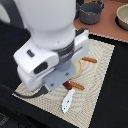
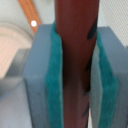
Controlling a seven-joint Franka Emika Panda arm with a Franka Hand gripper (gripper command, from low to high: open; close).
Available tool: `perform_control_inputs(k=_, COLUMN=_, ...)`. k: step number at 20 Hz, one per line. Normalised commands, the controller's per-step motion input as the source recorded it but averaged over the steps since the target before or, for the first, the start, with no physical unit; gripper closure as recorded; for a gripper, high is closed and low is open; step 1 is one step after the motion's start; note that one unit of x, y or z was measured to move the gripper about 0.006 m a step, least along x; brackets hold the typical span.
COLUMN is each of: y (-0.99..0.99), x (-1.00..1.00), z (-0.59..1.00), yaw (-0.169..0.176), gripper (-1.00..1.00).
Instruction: Interact with the objects in diverse but meaningful ways.
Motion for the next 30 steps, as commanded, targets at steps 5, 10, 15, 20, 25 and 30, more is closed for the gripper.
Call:
perform_control_inputs(k=5, y=0.89, x=0.21, z=0.11, yaw=0.047, gripper=1.00)
perform_control_inputs(k=10, y=0.91, x=0.16, z=0.08, yaw=0.040, gripper=1.00)
perform_control_inputs(k=15, y=0.89, x=0.07, z=0.11, yaw=0.036, gripper=1.00)
perform_control_inputs(k=20, y=0.88, x=0.00, z=0.04, yaw=0.032, gripper=1.00)
perform_control_inputs(k=25, y=0.85, x=-0.03, z=0.00, yaw=0.032, gripper=1.00)
perform_control_inputs(k=30, y=0.82, x=-0.12, z=0.00, yaw=0.038, gripper=1.00)
